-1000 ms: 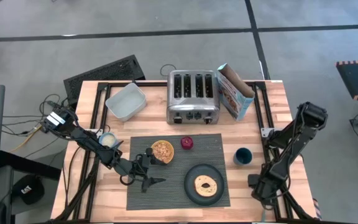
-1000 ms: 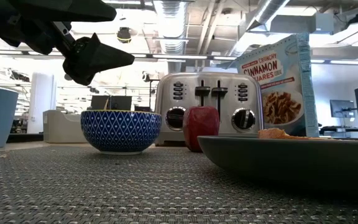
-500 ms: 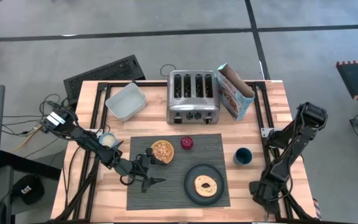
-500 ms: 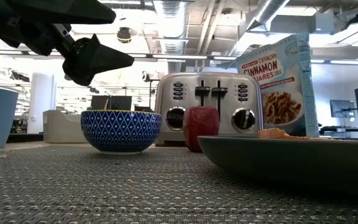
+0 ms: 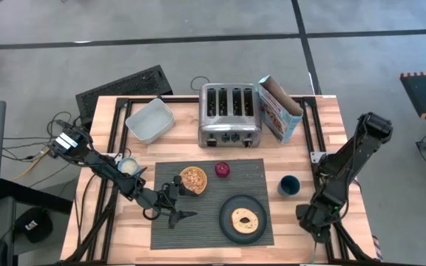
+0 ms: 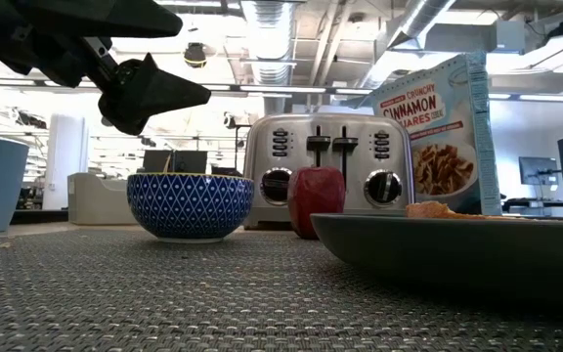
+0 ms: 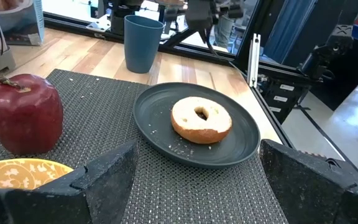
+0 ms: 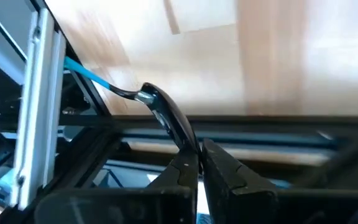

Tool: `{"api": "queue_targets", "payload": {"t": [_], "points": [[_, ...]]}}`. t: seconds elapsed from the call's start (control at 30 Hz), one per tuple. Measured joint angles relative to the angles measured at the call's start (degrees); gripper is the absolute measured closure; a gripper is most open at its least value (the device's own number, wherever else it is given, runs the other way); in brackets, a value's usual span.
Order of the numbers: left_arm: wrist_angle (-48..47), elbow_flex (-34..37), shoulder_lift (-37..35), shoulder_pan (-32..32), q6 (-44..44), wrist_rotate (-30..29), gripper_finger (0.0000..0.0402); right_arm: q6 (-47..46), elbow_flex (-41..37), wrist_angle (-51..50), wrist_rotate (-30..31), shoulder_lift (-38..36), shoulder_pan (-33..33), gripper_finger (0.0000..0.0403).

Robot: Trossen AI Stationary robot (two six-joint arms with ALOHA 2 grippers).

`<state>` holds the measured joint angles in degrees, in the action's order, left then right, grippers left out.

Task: Arrange a breakfast setting
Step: Put the blue spoon on the gray table mat to the left of the yellow bowl

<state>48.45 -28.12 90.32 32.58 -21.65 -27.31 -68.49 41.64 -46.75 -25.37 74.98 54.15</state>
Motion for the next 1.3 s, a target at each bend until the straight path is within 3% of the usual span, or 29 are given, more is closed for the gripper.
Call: {"api": "queue_targets", "payload": {"t": [0.4,0.67,0.9,1.1,1.3], "points": [[0.28,0.00,0.00,0.00,0.03,-1.44,0.0079,1.71,7.43,-17.60,2.90,-11.65,-9.14,0.0376],[0.62,0.00,0.00,0.00,-0.04,-1.91,0.0079,2.83,9.90,-18.93,4.04,-15.16,-13.19,0.0376],[-0.27,-2.24,0.00,-0.73,1.29,-3.14,0.0079,8.93,13.60,-18.60,11.19,-14.05,-16.06,0.0376],[-13.70,-9.52,0.00,-3.53,0.56,-3.34,0.0079,17.92,18.43,-16.77,23.46,-10.44,-18.81,0.0376],[-24.11,-16.36,0.00,-7.76,-2.06,-1.68,0.0079,31.73,20.88,-8.44,33.67,-4.34,-22.27,0.0376]]}}
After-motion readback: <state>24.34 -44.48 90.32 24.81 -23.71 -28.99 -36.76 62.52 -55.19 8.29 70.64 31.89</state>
